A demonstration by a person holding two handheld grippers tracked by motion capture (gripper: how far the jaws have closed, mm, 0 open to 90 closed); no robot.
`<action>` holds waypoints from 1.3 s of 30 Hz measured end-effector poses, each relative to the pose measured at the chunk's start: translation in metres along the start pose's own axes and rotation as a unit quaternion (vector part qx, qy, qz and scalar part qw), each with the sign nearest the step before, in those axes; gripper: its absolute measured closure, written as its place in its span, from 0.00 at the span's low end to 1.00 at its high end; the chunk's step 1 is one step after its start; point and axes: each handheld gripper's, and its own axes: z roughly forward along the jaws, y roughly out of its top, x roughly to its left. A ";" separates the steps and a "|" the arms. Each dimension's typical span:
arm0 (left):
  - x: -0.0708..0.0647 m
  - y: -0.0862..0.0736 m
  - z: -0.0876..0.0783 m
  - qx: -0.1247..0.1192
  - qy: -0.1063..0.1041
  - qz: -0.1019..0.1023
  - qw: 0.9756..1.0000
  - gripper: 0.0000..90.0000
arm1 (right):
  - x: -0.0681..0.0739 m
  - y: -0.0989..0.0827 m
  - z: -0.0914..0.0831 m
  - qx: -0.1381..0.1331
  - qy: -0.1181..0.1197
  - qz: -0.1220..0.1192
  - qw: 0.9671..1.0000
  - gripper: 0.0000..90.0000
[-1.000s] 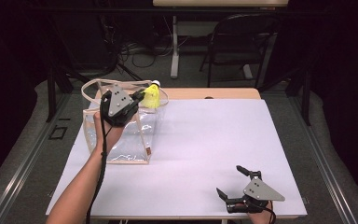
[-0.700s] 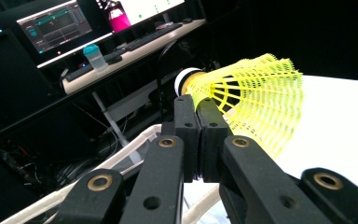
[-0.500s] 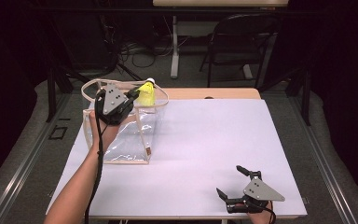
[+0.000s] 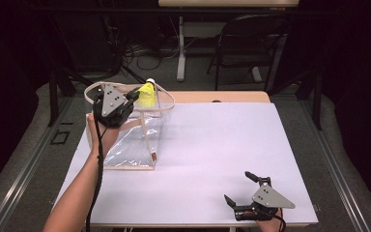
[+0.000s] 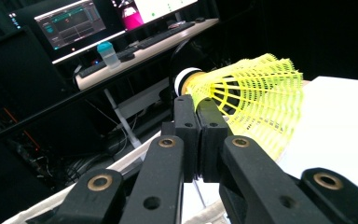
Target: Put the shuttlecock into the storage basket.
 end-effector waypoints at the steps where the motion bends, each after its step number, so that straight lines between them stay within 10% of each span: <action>1: 0.001 0.000 0.000 0.000 0.001 0.001 1.000 0.99 | 0.000 0.000 0.000 0.000 0.000 0.000 1.000 0.01; 39: 0.027 -0.012 -0.002 0.018 0.033 -0.019 0.999 0.99 | 0.000 0.000 0.001 0.000 0.000 0.000 1.000 0.01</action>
